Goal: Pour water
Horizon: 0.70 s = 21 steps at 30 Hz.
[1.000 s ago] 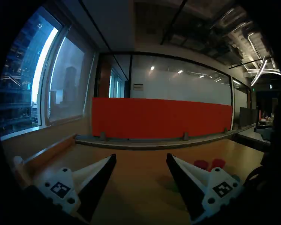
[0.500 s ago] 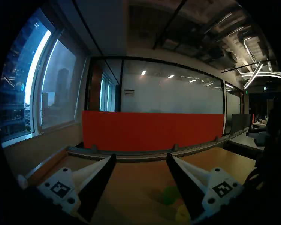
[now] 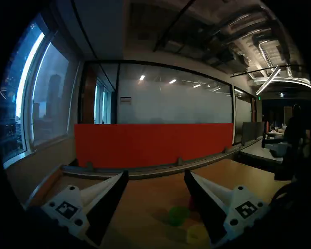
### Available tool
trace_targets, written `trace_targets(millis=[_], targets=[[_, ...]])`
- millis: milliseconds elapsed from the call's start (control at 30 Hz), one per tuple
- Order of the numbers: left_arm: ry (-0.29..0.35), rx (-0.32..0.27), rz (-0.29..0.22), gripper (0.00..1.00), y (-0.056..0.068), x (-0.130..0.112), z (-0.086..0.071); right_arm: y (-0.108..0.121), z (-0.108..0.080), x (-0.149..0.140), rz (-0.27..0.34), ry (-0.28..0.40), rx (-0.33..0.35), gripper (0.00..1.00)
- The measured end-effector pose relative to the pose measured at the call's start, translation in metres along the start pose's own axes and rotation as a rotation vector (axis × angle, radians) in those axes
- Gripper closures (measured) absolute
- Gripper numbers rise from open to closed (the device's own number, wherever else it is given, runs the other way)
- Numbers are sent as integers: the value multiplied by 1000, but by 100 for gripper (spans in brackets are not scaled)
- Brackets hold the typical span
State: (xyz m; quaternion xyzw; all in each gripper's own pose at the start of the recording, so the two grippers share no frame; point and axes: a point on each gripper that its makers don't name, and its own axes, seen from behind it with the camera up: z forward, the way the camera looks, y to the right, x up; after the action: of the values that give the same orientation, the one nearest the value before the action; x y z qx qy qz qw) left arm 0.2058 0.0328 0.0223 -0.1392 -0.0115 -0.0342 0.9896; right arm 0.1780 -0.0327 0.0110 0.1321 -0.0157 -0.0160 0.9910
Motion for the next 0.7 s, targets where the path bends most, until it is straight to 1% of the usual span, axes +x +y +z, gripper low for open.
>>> trace_targets(millis=[167, 267, 400, 467, 567, 700], targets=[[-10, -53, -18, 0, 8, -1, 3, -17, -3, 4, -15, 3, 78, 0], [-14, -84, -20, 0, 13, -1, 4, -29, -4, 7, -17, 2, 128, 0], [-17, -140, -8, 0, 25, -1, 3, -42, -6, 7, 2, -4, 188, 0], [-18, -172, -1, 0, 31, 0, 2, -46, -6, 7, 14, -6, 209, 0], [-17, -201, 4, 0, 37, -1, 3, -49, -6, 7, 23, -11, 233, 0], [-29, -221, 10, 0, 40, -5, 5, -54, -4, 4, 10, -17, 254, 0]])
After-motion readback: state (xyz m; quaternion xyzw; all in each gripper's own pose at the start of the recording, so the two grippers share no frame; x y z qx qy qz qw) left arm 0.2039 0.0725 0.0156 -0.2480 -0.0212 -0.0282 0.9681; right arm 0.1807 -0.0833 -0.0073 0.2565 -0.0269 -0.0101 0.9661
